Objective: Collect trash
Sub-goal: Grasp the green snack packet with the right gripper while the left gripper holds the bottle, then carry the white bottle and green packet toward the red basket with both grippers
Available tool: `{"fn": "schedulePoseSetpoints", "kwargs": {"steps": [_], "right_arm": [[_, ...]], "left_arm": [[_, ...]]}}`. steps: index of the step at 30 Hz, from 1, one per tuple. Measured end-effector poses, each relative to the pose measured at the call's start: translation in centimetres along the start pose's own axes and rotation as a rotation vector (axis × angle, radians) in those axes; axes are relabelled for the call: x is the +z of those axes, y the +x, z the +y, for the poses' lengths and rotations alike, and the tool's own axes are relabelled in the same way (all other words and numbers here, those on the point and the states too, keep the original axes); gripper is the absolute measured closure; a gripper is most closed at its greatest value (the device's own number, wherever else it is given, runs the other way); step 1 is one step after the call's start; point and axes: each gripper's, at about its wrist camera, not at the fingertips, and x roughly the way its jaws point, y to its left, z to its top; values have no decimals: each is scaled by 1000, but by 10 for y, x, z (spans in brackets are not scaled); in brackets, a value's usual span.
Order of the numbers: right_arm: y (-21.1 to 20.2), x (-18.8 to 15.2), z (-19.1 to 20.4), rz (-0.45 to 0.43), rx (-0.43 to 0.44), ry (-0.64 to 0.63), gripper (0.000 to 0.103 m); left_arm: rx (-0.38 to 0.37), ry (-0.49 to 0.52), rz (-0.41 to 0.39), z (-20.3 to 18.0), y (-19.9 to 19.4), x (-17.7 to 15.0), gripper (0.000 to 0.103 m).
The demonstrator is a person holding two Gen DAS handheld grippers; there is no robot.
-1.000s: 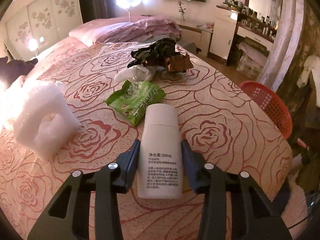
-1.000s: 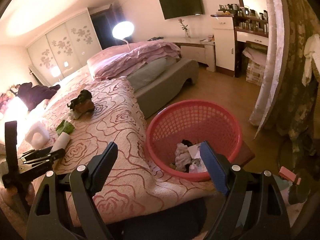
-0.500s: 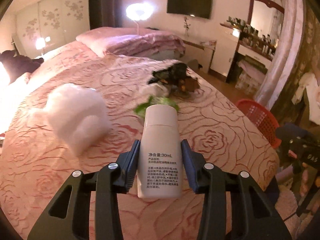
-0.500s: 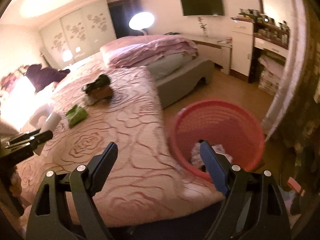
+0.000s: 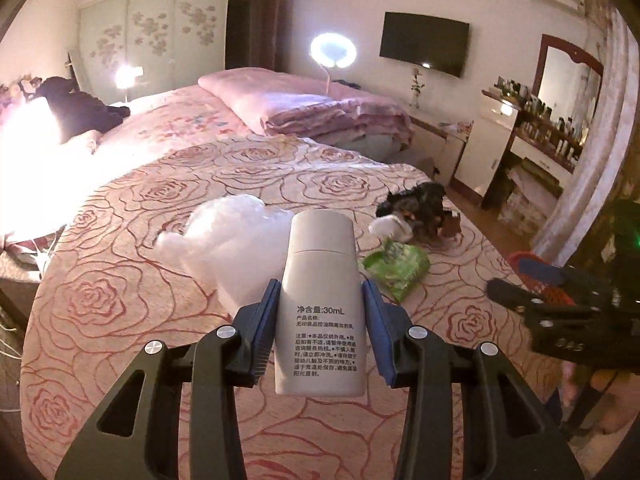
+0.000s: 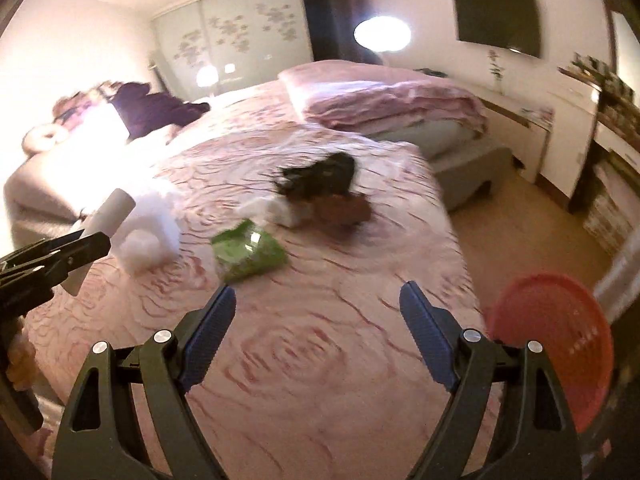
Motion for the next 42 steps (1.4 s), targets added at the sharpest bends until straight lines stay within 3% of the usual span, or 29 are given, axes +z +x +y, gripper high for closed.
{"fn": "schedulePoseSetpoints", "kwargs": {"steps": [4, 13, 21, 26, 29, 42], "right_arm": [[24, 13, 22, 18, 44, -65, 22], [69, 27, 45, 95, 47, -131, 22], [88, 29, 56, 154, 38, -171, 40], [81, 23, 56, 143, 21, -173, 46], [75, 17, 50, 155, 24, -145, 55], [33, -7, 24, 127, 29, -23, 59]], "left_arm": [[3, -14, 0, 6, 2, 0, 63], [7, -42, 17, 16, 9, 0, 63], [4, -43, 17, 18, 10, -1, 63], [1, -43, 16, 17, 9, -1, 63], [-4, -37, 13, 15, 7, -1, 63], [-36, 2, 3, -5, 1, -1, 63]]}}
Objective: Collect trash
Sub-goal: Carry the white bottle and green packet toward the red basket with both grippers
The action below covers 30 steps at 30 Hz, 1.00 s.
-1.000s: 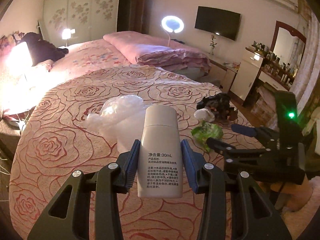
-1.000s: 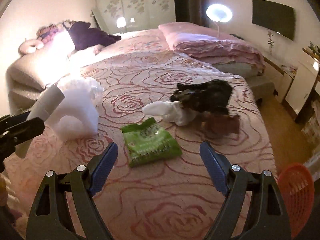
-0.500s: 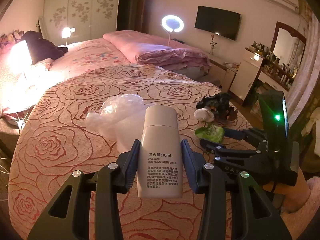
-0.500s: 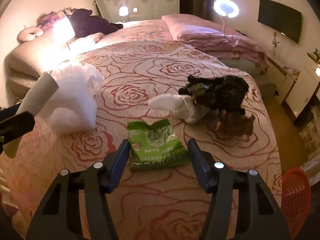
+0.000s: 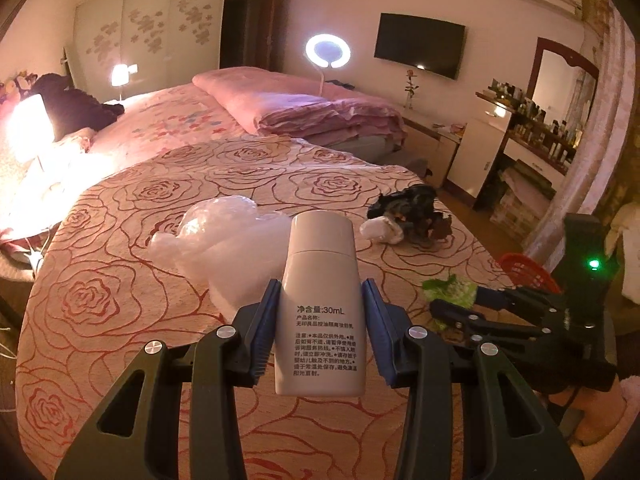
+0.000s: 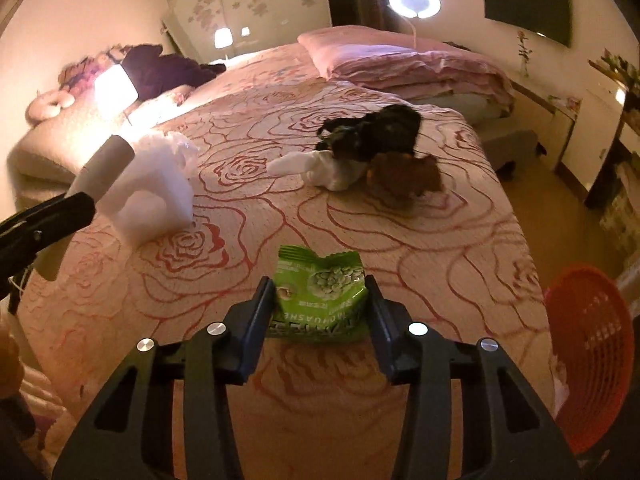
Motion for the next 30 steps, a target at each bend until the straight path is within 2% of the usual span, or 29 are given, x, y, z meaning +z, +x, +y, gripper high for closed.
{"fn": "schedulePoseSetpoints", "kwargs": {"steps": [9, 30], "right_arm": [[-35, -20, -21, -55, -29, 81, 59], [-71, -40, -63, -127, -93, 198, 59]], "left_arm": [[-25, 26, 14, -14, 2, -6, 63], [-59, 83, 62, -52, 18, -13, 63]]}}
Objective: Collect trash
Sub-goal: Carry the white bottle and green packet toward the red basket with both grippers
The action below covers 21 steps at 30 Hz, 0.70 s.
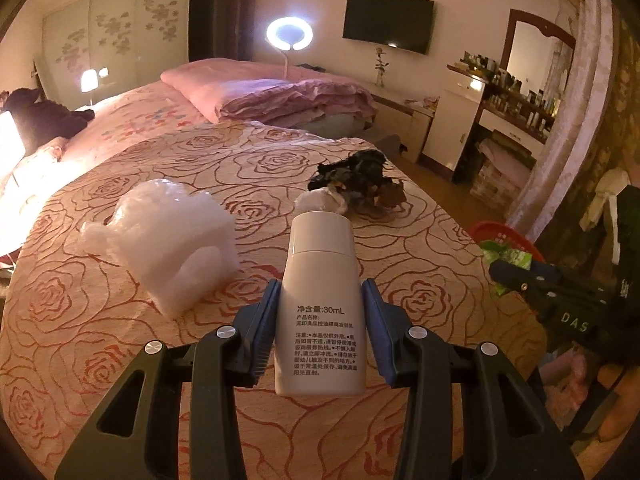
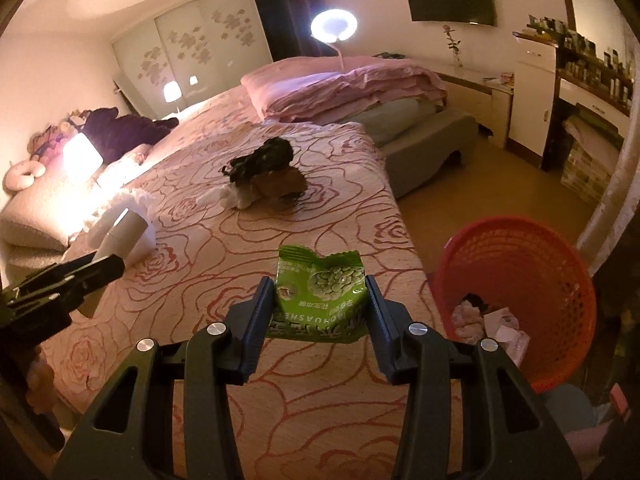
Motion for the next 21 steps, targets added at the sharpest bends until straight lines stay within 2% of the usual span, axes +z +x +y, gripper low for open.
{"fn": "schedulePoseSetpoints", "kwargs": {"steps": [21], "right_arm": [[-26, 8, -38, -72, -63, 71, 59]], "left_arm": [[-45, 106, -9, -47, 12, 17, 63]]}}
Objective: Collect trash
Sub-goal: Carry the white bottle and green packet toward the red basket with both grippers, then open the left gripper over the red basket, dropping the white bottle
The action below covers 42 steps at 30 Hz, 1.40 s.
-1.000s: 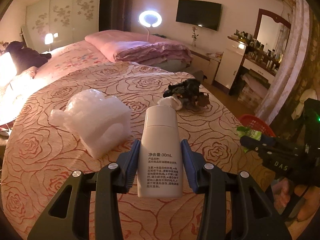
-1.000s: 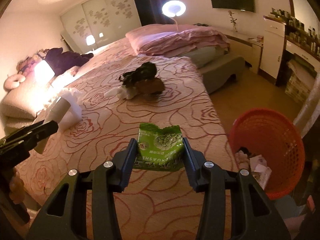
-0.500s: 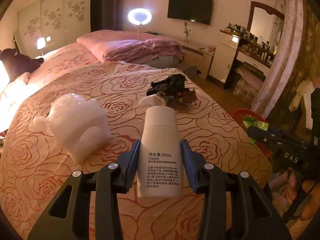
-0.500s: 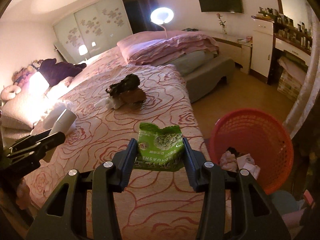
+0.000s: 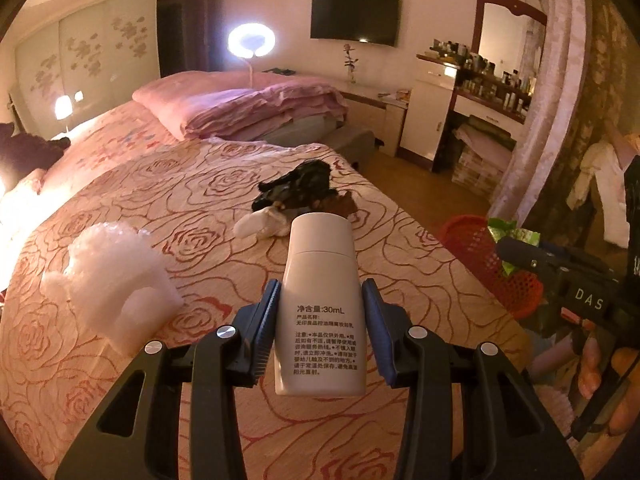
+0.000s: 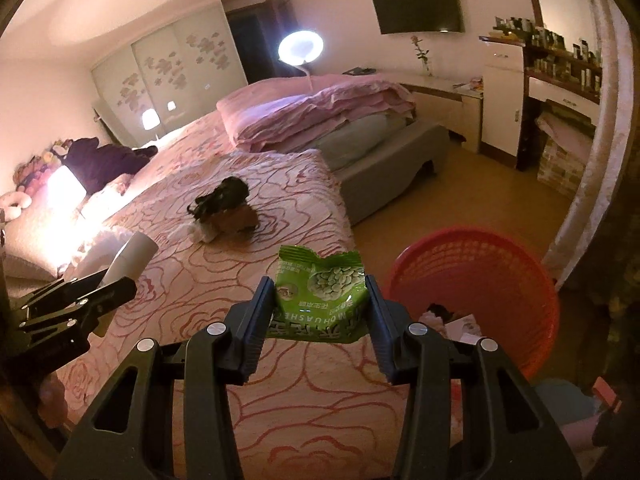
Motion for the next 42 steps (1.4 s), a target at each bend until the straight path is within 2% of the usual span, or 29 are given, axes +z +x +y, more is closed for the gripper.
{"fn": "schedulePoseSetpoints", "kwargs": {"steps": [15, 16, 17, 23, 26, 32, 38, 40, 42], "right_arm": [[-17, 9, -42, -38, -88, 45, 59], [-17, 10, -46, -38, -95, 50, 59], [-18, 9, -49, -37, -101, 56, 59], [-17, 7, -68, -28, -128, 81, 59], [-16, 4, -74, -22, -130, 89, 59], [-10, 1, -78, -4, -118, 101, 59], [-7, -1, -79, 4, -111, 108, 59], [-7, -2, -81, 8, -111, 112, 59], [-7, -4, -84, 12, -114, 118, 59]], "left_arm": [[-59, 67, 10, -33, 20, 20, 64], [-65, 72, 11, -37, 22, 21, 65], [-71, 78, 14, -41, 24, 23, 71], [-114, 110, 30, -60, 40, 29, 72], [-127, 80, 52, -55, 46, 27, 72], [-106, 20, 67, -31, 54, 30, 71], [-123, 20, 125, -31, 73, 25, 71], [-137, 31, 135, -35, 77, 21, 65], [-168, 50, 140, -40, 79, 19, 42]]}}
